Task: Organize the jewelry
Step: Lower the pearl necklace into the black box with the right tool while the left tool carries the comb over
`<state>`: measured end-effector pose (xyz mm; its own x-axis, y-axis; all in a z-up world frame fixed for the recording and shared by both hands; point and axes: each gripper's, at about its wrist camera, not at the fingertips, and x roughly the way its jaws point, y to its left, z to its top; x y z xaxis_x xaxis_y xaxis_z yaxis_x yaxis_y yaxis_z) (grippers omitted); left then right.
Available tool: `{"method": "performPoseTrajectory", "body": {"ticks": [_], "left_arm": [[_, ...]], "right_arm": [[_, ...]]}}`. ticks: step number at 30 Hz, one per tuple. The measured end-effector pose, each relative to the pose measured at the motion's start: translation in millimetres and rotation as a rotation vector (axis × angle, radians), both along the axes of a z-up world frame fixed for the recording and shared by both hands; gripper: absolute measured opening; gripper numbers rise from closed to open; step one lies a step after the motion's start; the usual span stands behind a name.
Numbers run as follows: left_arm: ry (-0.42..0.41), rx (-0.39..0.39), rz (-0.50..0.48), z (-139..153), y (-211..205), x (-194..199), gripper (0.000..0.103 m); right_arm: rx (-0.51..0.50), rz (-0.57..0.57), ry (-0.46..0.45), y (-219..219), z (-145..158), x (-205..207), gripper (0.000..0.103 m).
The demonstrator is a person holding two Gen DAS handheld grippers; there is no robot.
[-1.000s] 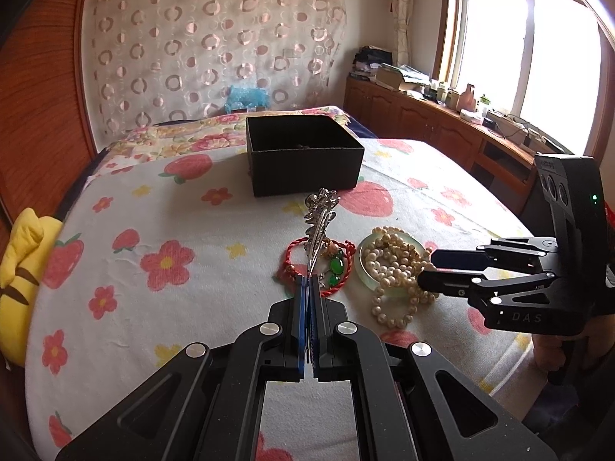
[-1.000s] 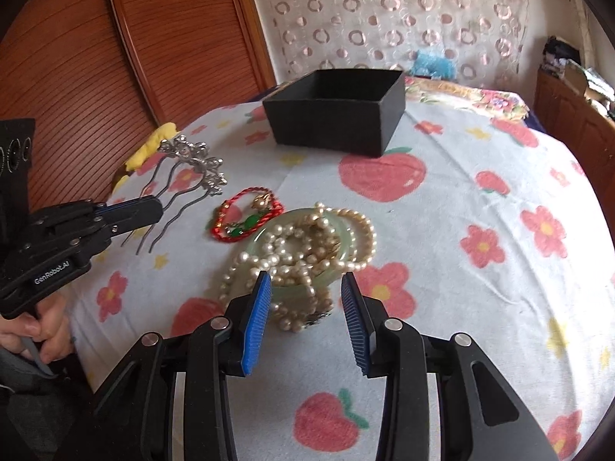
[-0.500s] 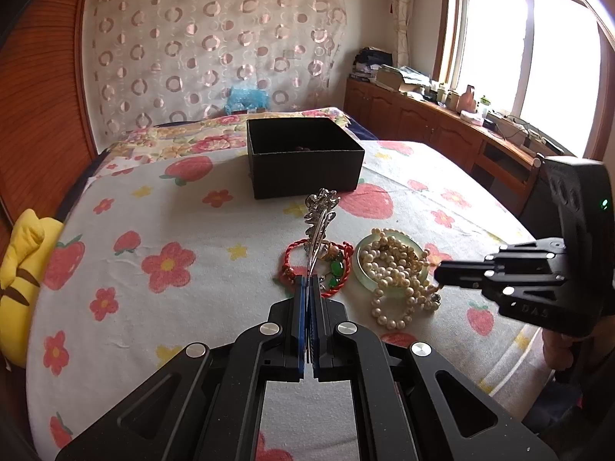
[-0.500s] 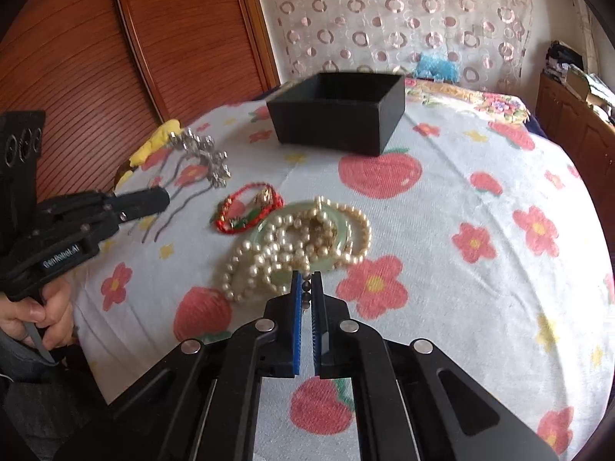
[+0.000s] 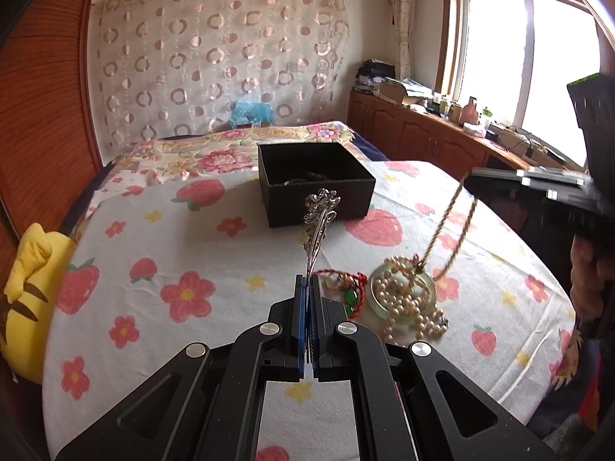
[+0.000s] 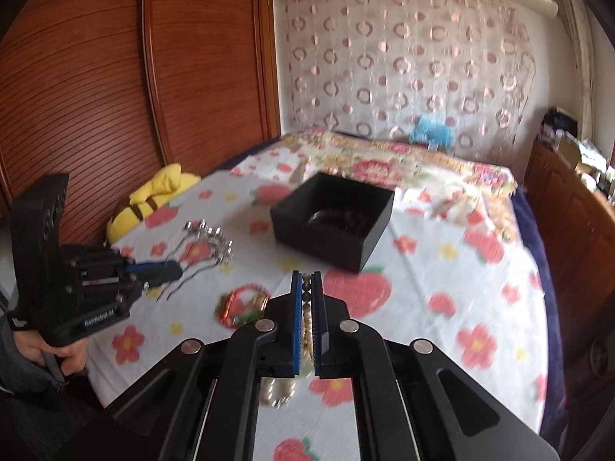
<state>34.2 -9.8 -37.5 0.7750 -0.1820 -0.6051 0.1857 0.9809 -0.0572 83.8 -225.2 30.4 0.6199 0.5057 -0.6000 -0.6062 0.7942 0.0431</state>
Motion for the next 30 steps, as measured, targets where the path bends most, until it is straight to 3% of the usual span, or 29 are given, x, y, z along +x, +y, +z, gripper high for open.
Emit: {"method": "performPoseTrajectory", "body": {"ticks": [12, 25, 30], "left_arm": [[-0.032, 0.004, -0.008, 14, 6, 17, 0.001], [-0.048, 0.025, -0.005, 22, 8, 46, 0.001], [-0.052, 0.032, 0.0, 25, 9, 61, 0.001]], "right_arm": [[-0.009, -0.026, -0.147, 3, 73, 35, 0.005], [-0.021, -0.049, -0.203, 16, 113, 81, 0.005], [0.02, -0.059, -0.19, 19, 126, 105, 0.005]]}}
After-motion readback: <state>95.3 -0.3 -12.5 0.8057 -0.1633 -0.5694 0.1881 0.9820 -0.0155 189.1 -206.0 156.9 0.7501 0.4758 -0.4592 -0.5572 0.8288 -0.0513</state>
